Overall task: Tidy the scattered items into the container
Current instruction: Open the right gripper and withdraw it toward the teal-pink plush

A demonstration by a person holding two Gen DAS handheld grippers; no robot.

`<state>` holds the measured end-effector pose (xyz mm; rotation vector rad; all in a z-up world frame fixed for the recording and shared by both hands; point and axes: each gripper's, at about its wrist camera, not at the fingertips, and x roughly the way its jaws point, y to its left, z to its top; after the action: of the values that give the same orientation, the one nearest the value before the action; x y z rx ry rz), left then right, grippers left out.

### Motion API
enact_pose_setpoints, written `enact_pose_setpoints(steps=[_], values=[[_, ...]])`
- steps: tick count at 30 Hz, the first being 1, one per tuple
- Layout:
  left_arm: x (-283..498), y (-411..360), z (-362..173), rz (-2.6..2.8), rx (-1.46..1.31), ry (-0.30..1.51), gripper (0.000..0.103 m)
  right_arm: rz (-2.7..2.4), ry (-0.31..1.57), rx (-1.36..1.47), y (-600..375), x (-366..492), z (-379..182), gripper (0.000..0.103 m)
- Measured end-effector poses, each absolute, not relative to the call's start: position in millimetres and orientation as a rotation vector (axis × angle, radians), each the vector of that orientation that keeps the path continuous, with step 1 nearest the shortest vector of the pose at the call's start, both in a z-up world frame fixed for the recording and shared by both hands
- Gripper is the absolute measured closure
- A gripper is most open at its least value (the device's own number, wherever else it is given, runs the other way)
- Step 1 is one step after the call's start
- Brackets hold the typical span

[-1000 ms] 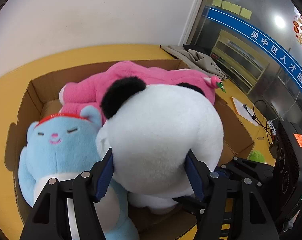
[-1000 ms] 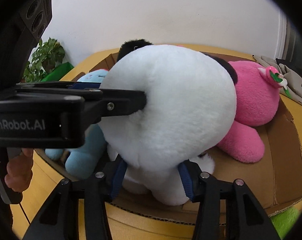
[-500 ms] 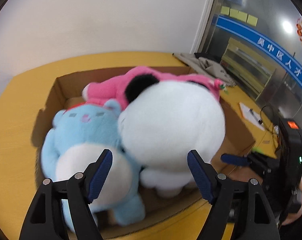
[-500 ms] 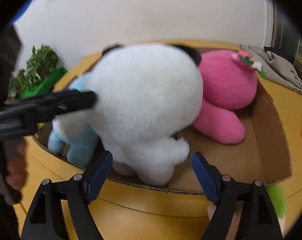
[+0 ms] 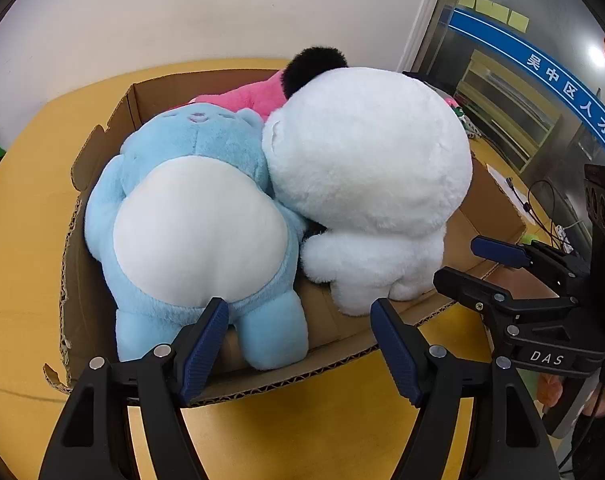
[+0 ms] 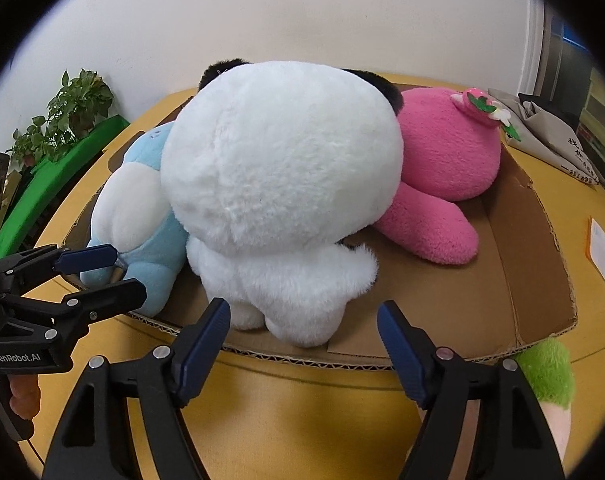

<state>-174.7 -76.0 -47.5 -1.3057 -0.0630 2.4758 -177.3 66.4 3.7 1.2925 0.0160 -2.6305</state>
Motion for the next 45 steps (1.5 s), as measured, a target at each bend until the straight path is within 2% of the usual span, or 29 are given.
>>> enact_pose_setpoints(steps=[2,4,6,9,13,19,27,45], values=[[-166,-74,-46,2.488,-1.303,-0.062,0.025,-2.63,0.013,1.295,66,-170,5,0.028],[-158,-73,-41,2.517,-1.294,-0.061,0.021,-2.627,0.004,1.303,68,-165,6,0.026],[-148,-73,-28,2.563,-1.249,-0.075,0.01,-2.651,-0.011,1.293,73,-157,13,0.025],[-129,-70,4,2.626,-1.129,-0.107,0.0,-2.705,-0.021,1.181,77,-138,32,0.02],[-108,-58,42,2.71,-0.997,-0.108,0.0,-2.8,0.03,1.045,82,-111,59,0.013],[-88,-45,64,2.738,-0.902,-0.107,0.0,-2.841,0.121,0.974,81,-89,82,0.011],[-79,-42,57,2.711,-0.92,-0.17,0.0,-2.852,0.14,0.957,89,-75,88,0.011],[-71,-31,56,2.706,-0.93,-0.148,0.0,-2.855,0.1,0.96,101,-70,88,0.011]])
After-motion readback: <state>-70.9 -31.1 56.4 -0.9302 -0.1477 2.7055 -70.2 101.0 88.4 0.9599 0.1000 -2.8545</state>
